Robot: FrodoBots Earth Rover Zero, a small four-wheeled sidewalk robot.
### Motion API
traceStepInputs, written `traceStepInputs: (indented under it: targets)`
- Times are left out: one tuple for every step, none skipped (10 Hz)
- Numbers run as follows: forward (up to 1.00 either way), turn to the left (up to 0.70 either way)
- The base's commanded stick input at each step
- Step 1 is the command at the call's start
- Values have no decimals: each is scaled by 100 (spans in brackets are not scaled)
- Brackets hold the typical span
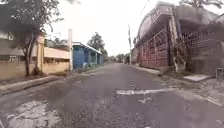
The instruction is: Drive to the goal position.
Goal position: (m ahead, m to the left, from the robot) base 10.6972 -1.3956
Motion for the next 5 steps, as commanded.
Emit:
traceStepInputs:
  targets:
    - [100,0]
    - [100,1]
    - [100,2]
    - [100,2]
    - [100,2]
